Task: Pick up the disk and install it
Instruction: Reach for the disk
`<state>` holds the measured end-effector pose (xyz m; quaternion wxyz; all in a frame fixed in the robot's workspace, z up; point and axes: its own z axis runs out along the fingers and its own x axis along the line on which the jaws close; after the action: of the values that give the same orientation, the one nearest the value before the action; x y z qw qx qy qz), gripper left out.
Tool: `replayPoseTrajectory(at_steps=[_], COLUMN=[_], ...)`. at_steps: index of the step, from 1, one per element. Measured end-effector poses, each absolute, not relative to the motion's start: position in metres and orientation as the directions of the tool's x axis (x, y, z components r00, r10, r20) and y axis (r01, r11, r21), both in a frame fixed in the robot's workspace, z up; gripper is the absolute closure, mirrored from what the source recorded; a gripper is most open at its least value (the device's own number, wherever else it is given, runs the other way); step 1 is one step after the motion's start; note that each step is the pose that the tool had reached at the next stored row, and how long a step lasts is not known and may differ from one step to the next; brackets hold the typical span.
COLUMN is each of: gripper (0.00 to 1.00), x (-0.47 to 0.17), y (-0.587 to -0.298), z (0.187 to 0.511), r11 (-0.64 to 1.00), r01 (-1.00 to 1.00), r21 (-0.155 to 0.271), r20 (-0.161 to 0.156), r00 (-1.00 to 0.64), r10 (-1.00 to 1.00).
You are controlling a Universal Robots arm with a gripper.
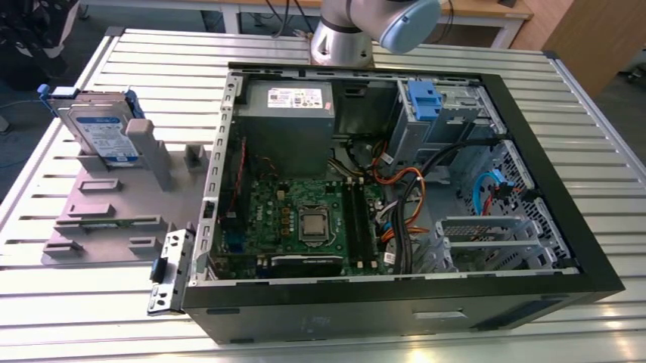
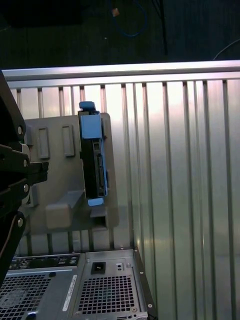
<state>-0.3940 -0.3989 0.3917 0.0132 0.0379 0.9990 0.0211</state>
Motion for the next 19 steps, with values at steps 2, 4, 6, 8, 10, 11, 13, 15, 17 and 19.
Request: replayPoseTrajectory(at_steps=[2, 4, 6, 8, 10, 11, 13, 15, 17, 19], gripper=[0.89, 0.89, 0.89, 0.89, 0.89, 0.89, 0.89, 0.89, 0.89, 0.89], x=[-0.3944, -0.3949, -0.3954, -0.3959, -0.3963, -0.3965, -0.3970, -0.3974, -0.3979, -0.3984], y=[-0.3989, -0.3989, -0.3989, -0.3989, -0.3989, -0.3989, -0.3989, -0.3989, -0.3989, -0.3989], z=[0.3917, 0.3916, 0.3917, 0.3916, 0.3916, 0.3917, 0.3916, 0.3917, 0.3916, 0.3916], r11=[0.996, 0.996, 0.996, 0.996, 0.996, 0.996, 0.996, 0.996, 0.996, 0.996], r01=[0.075, 0.075, 0.075, 0.075, 0.075, 0.075, 0.075, 0.075, 0.075, 0.075], r21=[0.043, 0.043, 0.043, 0.043, 0.043, 0.043, 0.043, 0.043, 0.043, 0.043], r20=[-0.025, -0.025, -0.025, -0.025, -0.025, -0.025, -0.025, -0.025, -0.025, -0.025], r00=[-0.997, -0.997, -0.997, -0.997, -0.997, -0.997, -0.997, -0.997, -0.997, -0.997], r10=[0.076, 0.076, 0.076, 0.076, 0.076, 0.076, 0.076, 0.076, 0.076, 0.076])
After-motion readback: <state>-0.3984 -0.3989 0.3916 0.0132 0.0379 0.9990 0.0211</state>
